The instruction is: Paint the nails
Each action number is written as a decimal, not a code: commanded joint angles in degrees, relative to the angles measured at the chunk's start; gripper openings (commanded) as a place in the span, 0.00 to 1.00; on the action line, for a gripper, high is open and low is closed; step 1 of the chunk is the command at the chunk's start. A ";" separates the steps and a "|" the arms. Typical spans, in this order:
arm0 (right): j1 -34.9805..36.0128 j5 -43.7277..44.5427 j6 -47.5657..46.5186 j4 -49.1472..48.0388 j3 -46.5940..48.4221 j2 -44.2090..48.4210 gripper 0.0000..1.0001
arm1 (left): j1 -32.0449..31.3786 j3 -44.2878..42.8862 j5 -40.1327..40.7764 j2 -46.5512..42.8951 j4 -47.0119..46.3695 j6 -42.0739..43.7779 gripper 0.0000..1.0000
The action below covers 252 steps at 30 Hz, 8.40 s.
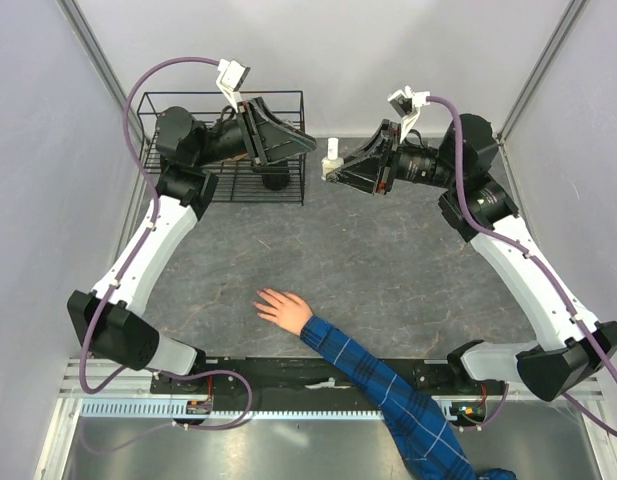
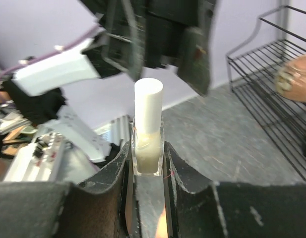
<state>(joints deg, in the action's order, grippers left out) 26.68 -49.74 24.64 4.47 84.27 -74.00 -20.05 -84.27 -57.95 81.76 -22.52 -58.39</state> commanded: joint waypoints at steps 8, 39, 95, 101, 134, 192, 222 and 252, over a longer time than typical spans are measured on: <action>-0.31 -11.78 12.97 -16.33 -0.07 -1.59 0.00 | -3.15 -6.08 -6.99 2.97 -13.07 -11.04 0.59; 35.34 95.31 -29.37 25.32 17.66 -2.64 0.00 | -22.57 -23.30 41.60 -1.34 47.04 44.59 0.02; -4.53 -10.30 3.32 -1.25 2.30 -0.45 0.00 | -8.42 -21.46 -7.45 9.30 9.66 4.67 0.08; -4.61 -0.91 -5.38 10.08 6.87 -0.80 0.00 | -9.91 -24.27 -2.00 7.81 22.86 17.06 0.02; 1.02 3.70 -24.84 30.78 20.41 -3.70 0.00 | -2.19 -11.90 -5.66 -1.17 13.78 8.01 0.69; 20.81 46.24 -35.90 35.87 24.37 -4.23 0.00 | -16.88 -32.97 22.73 2.00 53.82 46.09 0.47; 7.07 -3.88 -14.89 24.98 20.50 -7.57 0.00 | -2.62 -14.88 -8.49 -1.34 19.93 13.06 0.59; 5.40 -6.43 -8.91 16.80 18.91 -8.00 0.00 | -5.87 -17.50 -12.45 2.18 17.94 10.83 0.34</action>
<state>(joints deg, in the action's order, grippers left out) 32.71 -55.70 15.09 25.04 102.98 -81.82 -24.40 -97.97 -69.30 83.00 -7.35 -50.26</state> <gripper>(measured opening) 0.316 0.379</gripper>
